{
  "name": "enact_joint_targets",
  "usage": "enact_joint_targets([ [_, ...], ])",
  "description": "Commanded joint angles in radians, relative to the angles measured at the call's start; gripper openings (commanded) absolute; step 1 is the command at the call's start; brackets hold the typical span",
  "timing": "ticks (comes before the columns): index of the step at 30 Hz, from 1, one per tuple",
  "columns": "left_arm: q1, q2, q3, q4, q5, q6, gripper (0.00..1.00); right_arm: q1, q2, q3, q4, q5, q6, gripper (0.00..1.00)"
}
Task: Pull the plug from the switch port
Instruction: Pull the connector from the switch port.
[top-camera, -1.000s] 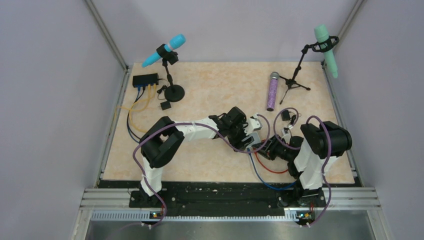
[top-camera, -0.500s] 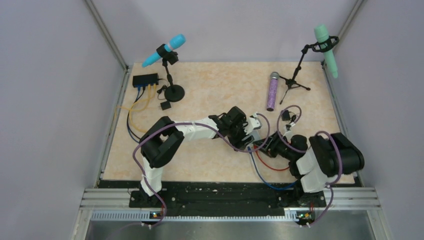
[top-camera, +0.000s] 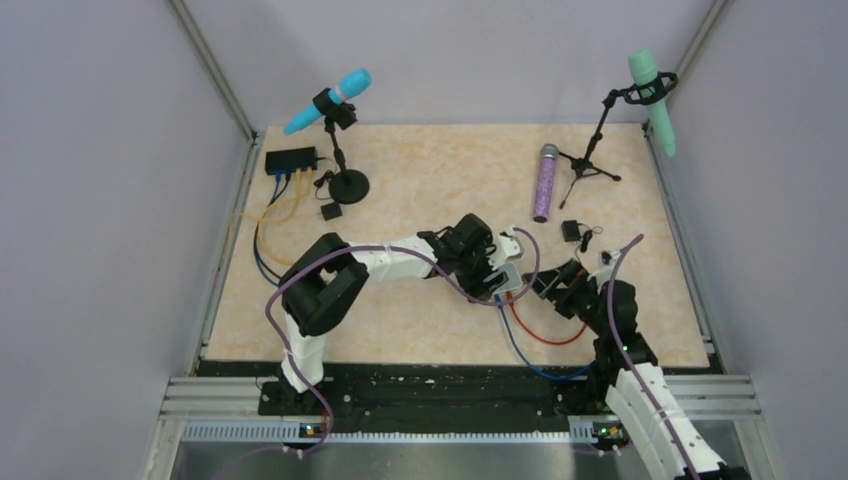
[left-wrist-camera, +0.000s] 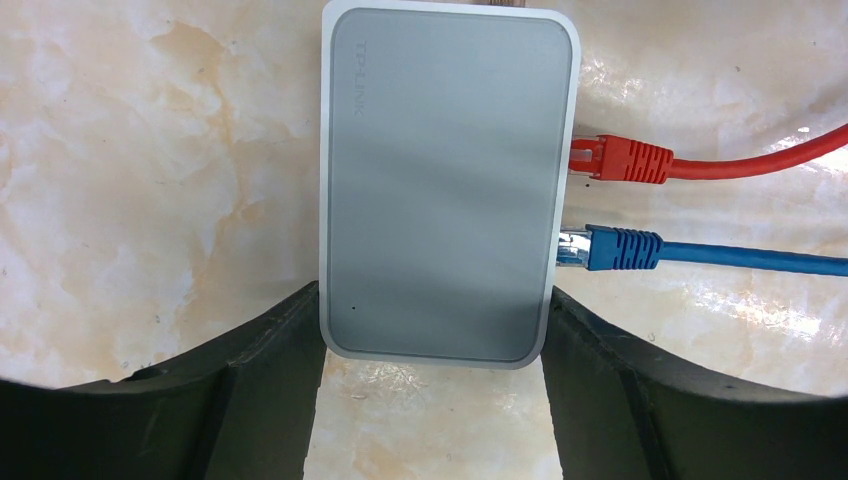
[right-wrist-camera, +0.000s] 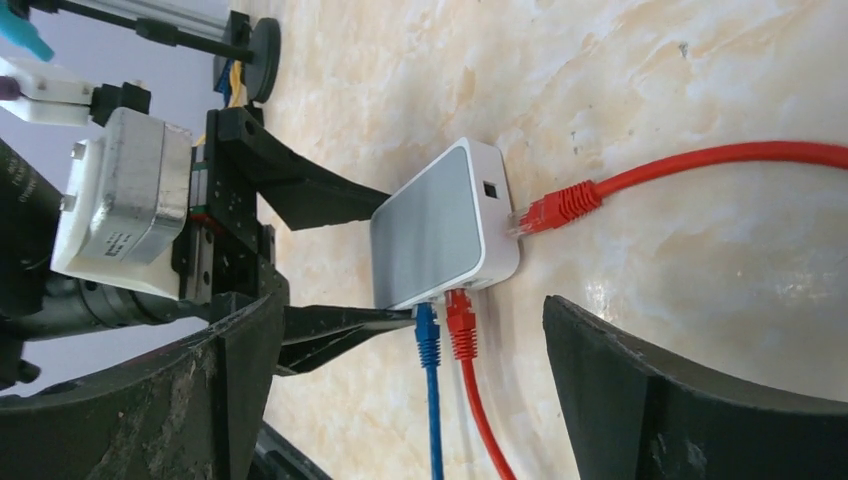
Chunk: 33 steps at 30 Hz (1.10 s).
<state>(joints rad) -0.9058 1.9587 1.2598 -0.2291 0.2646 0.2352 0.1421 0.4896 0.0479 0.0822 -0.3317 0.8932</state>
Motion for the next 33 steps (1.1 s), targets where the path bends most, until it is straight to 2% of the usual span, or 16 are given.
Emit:
enact_joint_targets([
  [1, 0.004, 0.015, -0.042, -0.092, 0.014, -0.02, 0.51, -0.007, -0.028, -0.053, 0.027, -0.043, 0.134, 0.99],
  [4, 0.004, 0.01, -0.046, -0.091, 0.02, -0.02, 0.51, -0.024, 0.093, -0.109, 0.189, -0.118, 0.213, 0.98],
  [6, 0.005, 0.008, -0.048, -0.089, 0.017, -0.02, 0.51, -0.025, 0.191, -0.08, 0.191, -0.126, 0.17, 0.91],
  [8, 0.005, 0.008, -0.05, -0.077, 0.02, -0.028, 0.51, -0.024, 0.274, -0.062, 0.205, -0.128, 0.131, 0.9],
  [15, 0.005, 0.028, -0.047, -0.054, 0.028, -0.057, 0.49, -0.024, 0.504, -0.054, 0.352, -0.17, 0.075, 0.62],
  [18, 0.005, 0.029, -0.05, -0.041, 0.039, -0.066, 0.49, -0.024, 0.559, -0.054, 0.399, -0.188, 0.077, 0.56],
  [23, 0.005, 0.032, -0.051, -0.041, 0.046, -0.069, 0.49, -0.009, 0.633, -0.054, 0.448, -0.182, 0.076, 0.52],
  [26, 0.005, 0.032, -0.048, -0.049, 0.043, -0.067, 0.49, -0.009, 0.697, 0.002, 0.475, -0.192, 0.06, 0.46],
  [33, 0.005, 0.032, -0.048, -0.056, 0.045, -0.068, 0.49, 0.004, 0.891, -0.004, 0.705, -0.234, 0.138, 0.43],
])
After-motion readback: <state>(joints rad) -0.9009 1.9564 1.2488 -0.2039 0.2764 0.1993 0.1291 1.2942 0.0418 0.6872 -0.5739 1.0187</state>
